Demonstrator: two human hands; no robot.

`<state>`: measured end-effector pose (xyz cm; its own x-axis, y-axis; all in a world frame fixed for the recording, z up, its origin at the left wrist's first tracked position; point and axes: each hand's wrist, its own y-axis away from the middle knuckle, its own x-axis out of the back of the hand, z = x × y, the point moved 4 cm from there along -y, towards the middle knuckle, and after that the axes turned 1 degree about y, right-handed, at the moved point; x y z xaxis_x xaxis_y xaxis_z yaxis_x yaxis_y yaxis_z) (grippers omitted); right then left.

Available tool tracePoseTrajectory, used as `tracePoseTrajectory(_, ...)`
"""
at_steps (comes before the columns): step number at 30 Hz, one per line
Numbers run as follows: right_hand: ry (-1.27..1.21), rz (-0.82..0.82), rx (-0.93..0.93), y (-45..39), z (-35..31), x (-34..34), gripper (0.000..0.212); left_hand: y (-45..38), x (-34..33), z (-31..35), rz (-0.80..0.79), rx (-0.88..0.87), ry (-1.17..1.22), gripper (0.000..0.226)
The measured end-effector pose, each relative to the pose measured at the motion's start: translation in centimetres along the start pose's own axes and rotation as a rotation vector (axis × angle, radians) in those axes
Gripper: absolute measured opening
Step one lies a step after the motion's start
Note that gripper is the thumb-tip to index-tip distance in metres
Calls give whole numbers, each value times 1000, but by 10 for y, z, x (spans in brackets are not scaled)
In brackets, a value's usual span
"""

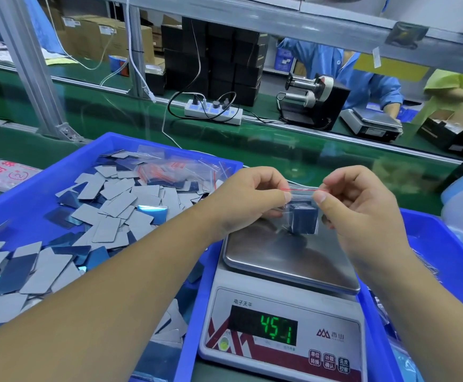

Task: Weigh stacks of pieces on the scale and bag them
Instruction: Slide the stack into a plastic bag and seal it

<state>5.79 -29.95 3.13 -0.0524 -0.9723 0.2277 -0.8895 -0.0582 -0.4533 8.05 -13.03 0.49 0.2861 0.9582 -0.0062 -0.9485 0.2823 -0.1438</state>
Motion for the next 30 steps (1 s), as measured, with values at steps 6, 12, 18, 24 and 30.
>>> tracePoseTrajectory(6, 3, -45, 33, 1, 0, -3, 29, 2, -3, 3, 28, -78, -148, 4)
tracePoseTrajectory(12, -53, -60, 18, 2, 0, -4, 35, 2, -2, 3, 47, -99, -176, 6)
tracePoseTrajectory(18, -83, -60, 30, 1, -4, -4, 40, 6, -7, 8, 24, -199, -187, 4)
tracePoseTrajectory(24, -92, -100, 31, 1, -7, -4, 29, 5, -6, 12, 55, -249, -288, 4)
tracePoseTrajectory(30, -38, -97, 42, -3, -15, 2, 27, 4, 2, 17, 44, -254, -318, 1)
